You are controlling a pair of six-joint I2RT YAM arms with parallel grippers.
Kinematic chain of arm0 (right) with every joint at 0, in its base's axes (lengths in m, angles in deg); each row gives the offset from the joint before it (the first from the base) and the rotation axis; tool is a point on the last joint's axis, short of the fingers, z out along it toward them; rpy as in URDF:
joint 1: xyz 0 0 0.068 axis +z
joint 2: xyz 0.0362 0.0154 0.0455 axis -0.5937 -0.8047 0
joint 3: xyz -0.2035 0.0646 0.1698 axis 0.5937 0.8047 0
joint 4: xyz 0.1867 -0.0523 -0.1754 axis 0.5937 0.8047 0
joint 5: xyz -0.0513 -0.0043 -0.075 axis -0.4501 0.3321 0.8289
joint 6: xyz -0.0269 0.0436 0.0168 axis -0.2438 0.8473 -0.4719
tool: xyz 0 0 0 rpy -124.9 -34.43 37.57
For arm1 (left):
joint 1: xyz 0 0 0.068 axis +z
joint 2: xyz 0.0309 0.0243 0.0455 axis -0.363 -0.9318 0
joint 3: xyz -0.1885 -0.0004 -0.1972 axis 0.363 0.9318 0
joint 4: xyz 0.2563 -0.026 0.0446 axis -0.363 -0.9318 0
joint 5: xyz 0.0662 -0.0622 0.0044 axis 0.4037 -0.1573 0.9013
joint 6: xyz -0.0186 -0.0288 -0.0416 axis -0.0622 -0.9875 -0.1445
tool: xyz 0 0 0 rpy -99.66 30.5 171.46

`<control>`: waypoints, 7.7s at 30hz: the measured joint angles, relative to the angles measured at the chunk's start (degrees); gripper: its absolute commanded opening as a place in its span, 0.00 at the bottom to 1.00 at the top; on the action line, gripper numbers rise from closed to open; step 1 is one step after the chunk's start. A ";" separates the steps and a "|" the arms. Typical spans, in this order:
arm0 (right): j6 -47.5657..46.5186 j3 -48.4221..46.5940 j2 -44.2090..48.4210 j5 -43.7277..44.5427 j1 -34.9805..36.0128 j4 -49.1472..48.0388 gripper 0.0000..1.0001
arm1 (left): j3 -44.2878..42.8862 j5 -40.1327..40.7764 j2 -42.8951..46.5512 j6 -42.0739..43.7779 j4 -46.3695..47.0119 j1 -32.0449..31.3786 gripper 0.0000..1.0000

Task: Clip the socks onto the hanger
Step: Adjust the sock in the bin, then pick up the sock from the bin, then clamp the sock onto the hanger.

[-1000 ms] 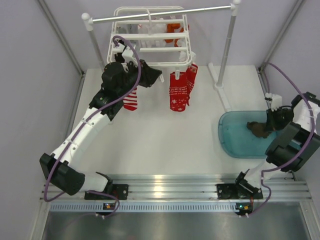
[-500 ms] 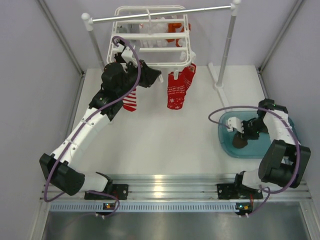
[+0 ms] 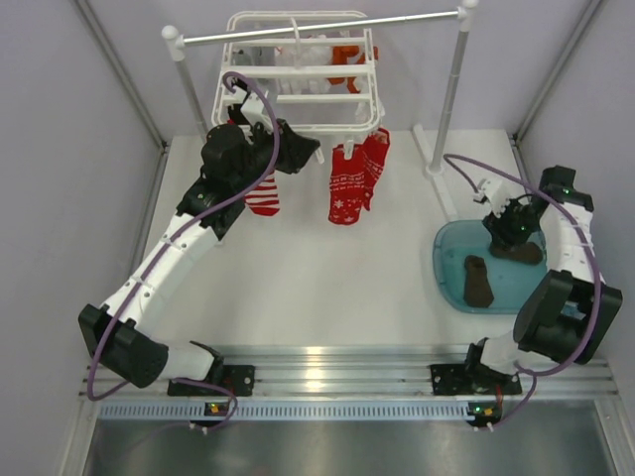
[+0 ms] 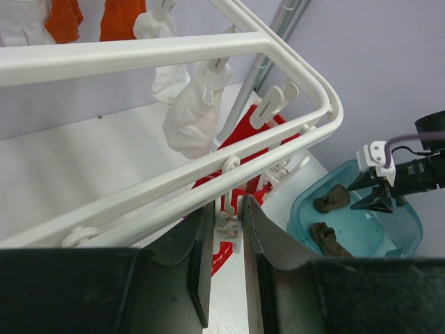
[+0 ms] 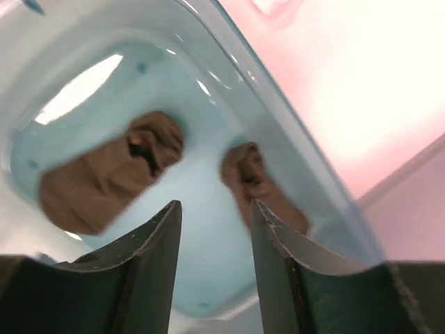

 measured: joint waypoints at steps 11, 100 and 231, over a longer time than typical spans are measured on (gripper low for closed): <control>44.70 15.69 6.64 3.58 -1.70 -6.95 0.69 | 0.20 0.02 0.00 0.00 0.07 0.02 0.00; 4.85 -18.23 -1.01 -20.24 23.23 15.43 0.00 | 1.31 -2.62 0.63 0.13 0.00 1.86 0.00; 19.17 -20.00 0.61 -4.74 57.27 -32.26 0.00 | 3.89 -11.98 2.14 -1.60 3.15 4.15 0.04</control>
